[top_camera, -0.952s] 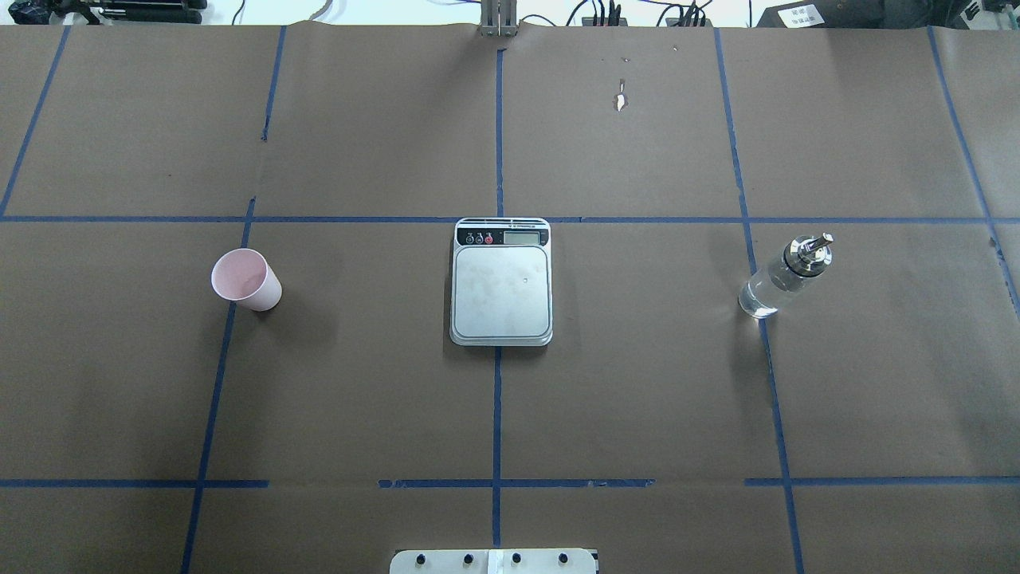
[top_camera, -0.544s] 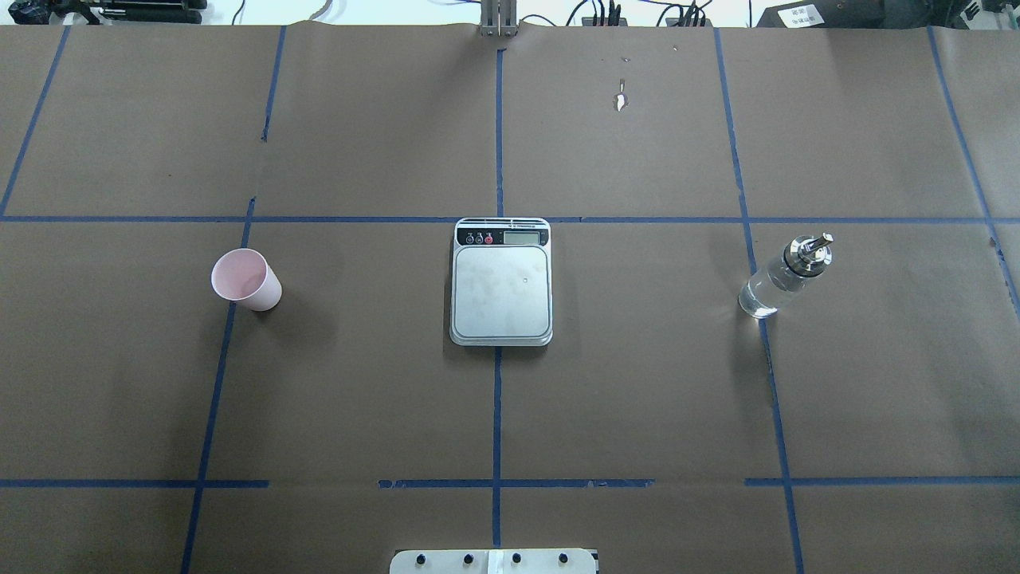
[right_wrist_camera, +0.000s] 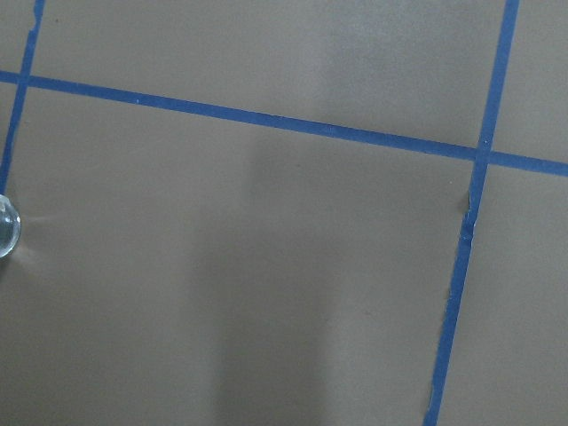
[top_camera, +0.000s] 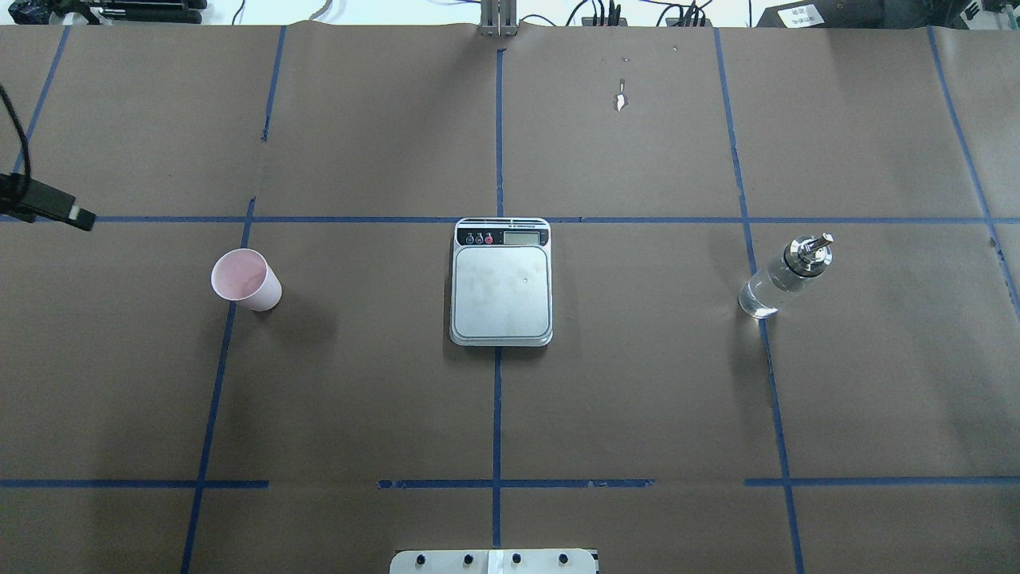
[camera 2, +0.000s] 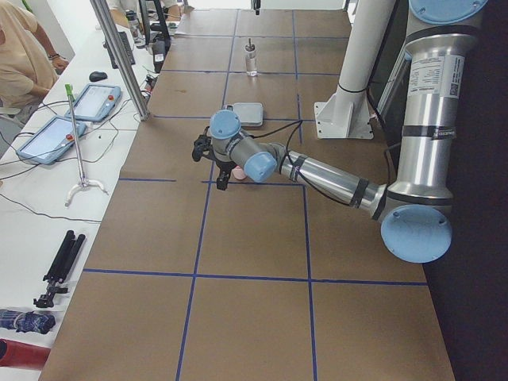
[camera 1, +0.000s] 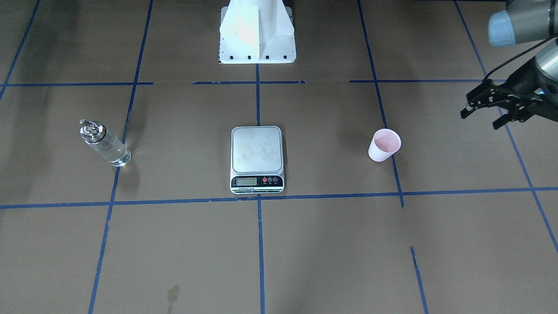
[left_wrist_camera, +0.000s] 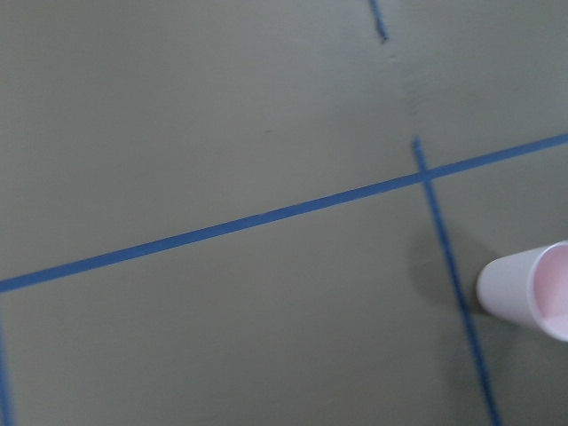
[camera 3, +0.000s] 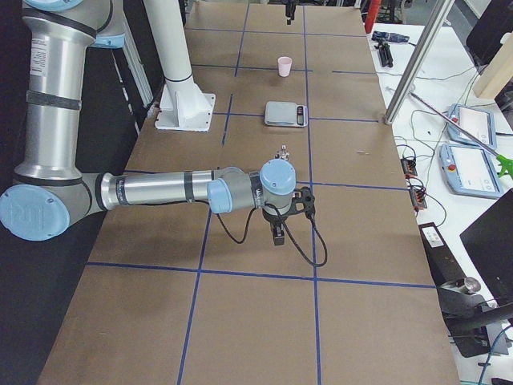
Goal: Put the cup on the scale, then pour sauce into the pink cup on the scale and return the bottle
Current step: 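Reach the left gripper down to the pink cup and grasp it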
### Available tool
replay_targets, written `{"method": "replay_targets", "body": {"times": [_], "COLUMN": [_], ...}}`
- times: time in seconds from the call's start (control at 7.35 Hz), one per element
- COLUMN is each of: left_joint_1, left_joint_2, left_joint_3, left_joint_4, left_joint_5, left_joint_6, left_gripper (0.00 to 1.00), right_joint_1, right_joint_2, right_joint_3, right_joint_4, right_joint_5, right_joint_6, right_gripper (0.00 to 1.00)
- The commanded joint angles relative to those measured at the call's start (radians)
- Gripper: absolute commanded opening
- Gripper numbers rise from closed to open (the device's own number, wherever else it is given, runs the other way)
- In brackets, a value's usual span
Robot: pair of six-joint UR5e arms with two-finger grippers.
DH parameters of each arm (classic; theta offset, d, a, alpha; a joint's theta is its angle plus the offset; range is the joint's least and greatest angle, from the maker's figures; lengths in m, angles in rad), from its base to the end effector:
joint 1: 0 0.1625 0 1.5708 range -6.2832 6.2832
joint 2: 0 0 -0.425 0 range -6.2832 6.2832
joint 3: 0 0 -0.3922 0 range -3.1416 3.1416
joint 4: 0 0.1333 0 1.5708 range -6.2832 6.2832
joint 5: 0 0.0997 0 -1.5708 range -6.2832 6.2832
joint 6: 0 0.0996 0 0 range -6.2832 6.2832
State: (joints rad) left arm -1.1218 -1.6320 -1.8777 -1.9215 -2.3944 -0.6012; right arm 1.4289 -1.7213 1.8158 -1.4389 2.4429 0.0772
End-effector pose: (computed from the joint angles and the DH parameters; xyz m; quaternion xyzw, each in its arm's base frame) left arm 0.1678 -0.4870 0.4309 0.0911 0.4858 0.0752 0.8661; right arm -0.0055 -0.4419 0.5857 0.0559 -0.4283 -0.0768 0.8986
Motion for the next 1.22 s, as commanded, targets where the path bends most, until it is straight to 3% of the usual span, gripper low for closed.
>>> {"method": "replay_targets", "body": {"times": [0.0, 0.41, 0.68, 0.95, 1.09], "left_joint_1": [0.208, 0.287, 0.283, 0.29, 0.289], "left_joint_2": [-0.13, -0.137, -0.114, -0.156, -0.155], "left_joint_3": [-0.003, 0.038, 0.043, 0.11, 0.115], "left_joint_4": [0.004, 0.01, 0.015, 0.013, 0.013], "left_joint_5": [0.139, 0.28, 0.297, 0.301, 0.301], "left_joint_6": [-0.26, -0.272, -0.269, -0.273, -0.27], "left_gripper": [1.0, 0.99, 0.98, 0.96, 0.88], "right_joint_1": [-0.004, -0.002, -0.001, -0.002, -0.001], "right_joint_2": [0.005, -0.003, -0.007, -0.009, -0.009], "right_joint_3": [0.0, 0.0, 0.003, 0.0, 0.0], "right_joint_4": [0.0, -0.002, -0.002, -0.002, -0.002], "right_joint_5": [-0.001, 0.002, 0.004, 0.004, 0.004], "right_joint_6": [0.001, -0.002, -0.001, -0.002, -0.001], "right_gripper": [1.0, 1.0, 1.0, 1.0, 1.0]}}
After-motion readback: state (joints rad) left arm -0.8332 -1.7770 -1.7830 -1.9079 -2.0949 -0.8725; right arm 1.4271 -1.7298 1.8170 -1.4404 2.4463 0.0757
